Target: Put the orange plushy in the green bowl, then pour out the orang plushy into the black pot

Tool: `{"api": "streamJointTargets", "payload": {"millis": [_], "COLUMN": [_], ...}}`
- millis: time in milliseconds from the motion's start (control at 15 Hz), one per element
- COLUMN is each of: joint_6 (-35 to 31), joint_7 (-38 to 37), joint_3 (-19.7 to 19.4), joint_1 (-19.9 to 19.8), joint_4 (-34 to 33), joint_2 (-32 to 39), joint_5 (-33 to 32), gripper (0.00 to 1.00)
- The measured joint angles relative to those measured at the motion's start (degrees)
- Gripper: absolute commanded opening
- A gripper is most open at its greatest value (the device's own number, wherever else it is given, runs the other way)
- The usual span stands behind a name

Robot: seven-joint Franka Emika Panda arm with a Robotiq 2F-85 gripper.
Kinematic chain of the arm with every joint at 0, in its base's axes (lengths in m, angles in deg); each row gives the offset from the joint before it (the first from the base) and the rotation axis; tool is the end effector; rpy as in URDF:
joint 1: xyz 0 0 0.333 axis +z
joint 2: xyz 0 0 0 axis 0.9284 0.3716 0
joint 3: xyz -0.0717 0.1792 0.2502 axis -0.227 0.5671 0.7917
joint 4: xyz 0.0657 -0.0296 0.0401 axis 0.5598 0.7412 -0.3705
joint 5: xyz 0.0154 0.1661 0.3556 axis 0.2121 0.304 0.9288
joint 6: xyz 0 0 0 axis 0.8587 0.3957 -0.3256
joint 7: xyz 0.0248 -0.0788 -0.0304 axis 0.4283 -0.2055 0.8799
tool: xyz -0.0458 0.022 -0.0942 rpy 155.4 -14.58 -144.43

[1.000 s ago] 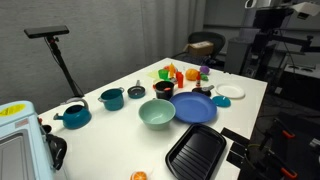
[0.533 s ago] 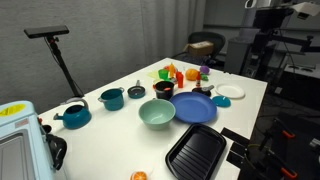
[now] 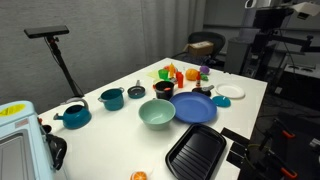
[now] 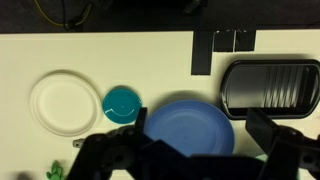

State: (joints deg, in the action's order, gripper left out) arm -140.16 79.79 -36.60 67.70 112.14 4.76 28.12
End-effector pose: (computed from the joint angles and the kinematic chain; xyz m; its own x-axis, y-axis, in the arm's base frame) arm 0.3708 0.0039 0.4794 0.9993 0.0119 -0.0360 0.0112 -0.9997 -0.0197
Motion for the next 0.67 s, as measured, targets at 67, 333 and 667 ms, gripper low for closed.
{"api": "streamJointTargets", "payload": {"millis": [67,333,667], "joint_6": [0.0,0.0,-2.9], "joint_7": [0.0,0.0,1.0], "joint_3": [0.0,0.0,0.5], "joint_1": [0.0,0.0,1.0], "joint_4": [0.0,0.0,-0.7], "joint_2": [0.0,0.0,1.5], "joint_5": [0.0,0.0,0.2], "gripper": [1.00,1.00,1.00]}}
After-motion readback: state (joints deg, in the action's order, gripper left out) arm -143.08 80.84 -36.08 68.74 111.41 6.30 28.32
